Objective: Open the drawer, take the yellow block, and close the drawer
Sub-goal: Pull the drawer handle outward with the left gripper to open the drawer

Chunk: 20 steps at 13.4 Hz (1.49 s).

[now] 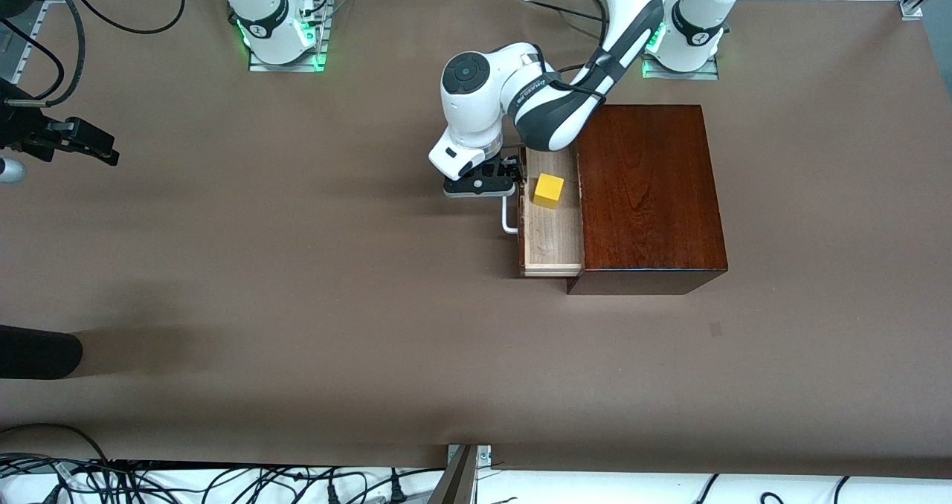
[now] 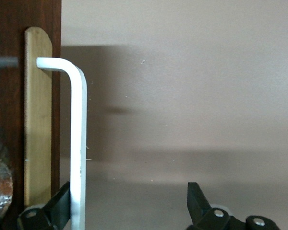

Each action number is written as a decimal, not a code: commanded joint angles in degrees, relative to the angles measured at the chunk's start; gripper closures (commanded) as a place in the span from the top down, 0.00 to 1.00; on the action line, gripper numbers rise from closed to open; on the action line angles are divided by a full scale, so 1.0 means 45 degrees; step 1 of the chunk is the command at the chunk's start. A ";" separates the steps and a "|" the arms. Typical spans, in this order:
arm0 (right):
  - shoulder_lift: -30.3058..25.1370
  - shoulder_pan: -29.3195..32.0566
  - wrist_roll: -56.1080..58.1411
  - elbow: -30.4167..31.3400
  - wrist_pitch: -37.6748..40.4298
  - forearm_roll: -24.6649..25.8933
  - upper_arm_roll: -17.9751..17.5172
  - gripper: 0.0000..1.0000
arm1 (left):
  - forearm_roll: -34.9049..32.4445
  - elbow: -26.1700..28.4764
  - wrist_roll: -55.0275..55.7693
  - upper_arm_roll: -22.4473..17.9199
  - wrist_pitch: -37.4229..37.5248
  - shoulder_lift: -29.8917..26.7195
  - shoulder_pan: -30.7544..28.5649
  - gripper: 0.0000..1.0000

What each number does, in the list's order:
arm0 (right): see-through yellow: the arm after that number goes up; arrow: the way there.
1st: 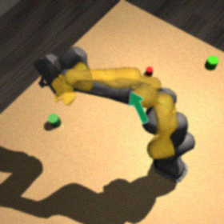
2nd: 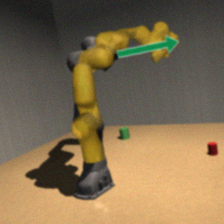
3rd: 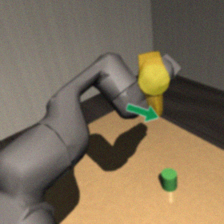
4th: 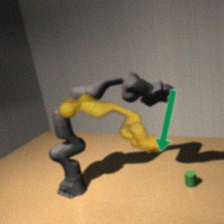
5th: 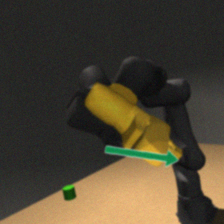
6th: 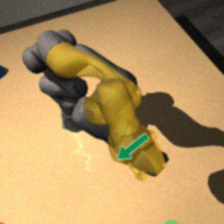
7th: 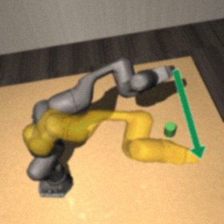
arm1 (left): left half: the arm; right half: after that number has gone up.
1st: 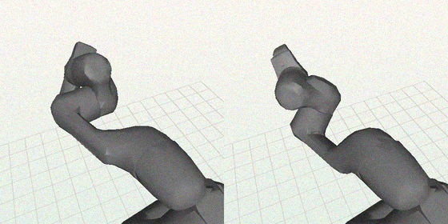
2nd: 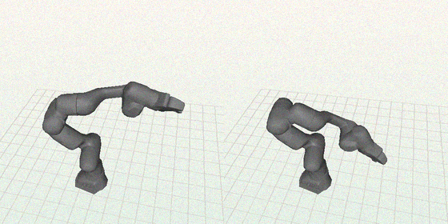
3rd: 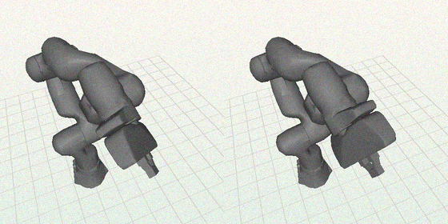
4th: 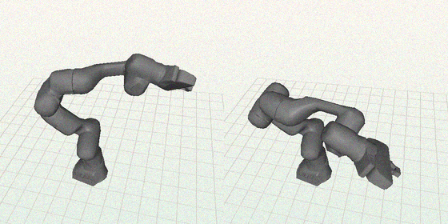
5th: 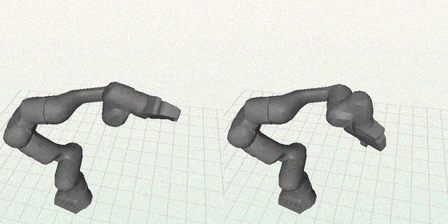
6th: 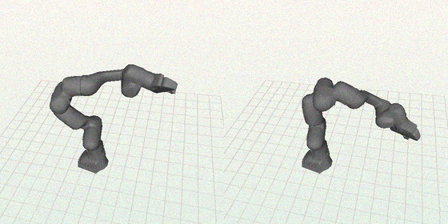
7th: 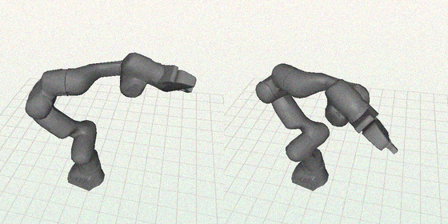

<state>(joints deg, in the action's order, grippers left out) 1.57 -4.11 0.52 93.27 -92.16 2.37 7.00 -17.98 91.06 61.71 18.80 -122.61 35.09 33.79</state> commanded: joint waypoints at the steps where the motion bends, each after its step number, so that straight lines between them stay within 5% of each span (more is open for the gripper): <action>1: 0.0002 -0.0005 -0.0154 -0.0198 0.0245 -0.0078 -0.0031 1.00 | 0.0498 -0.1485 0.0504 -0.0153 -0.0527 0.1050 0.0947 1.00; 7: -0.0017 -0.0083 -0.0173 -0.0218 0.0245 -0.0098 -0.0148 1.00 | 0.0948 -0.1955 0.0641 -0.0446 -0.0527 0.1227 0.1319 1.00; 12: -0.0037 -0.0162 -0.0619 -0.0218 0.0245 -0.0117 -0.1376 1.00 | 0.0754 -0.1878 0.0467 -0.0446 -0.0314 0.0839 0.1261 1.00; 20: 0.0022 -0.0978 -0.0856 -0.0218 0.0089 -0.0819 -0.2316 1.00 | 0.0967 -0.1818 0.0114 0.0019 0.4233 -0.1093 0.0346 1.00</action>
<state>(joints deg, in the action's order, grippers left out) 1.57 -6.32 -2.82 93.18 -92.16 -0.01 -3.32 -15.72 82.00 63.52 17.46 -109.17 34.74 37.81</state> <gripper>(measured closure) 0.000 0.000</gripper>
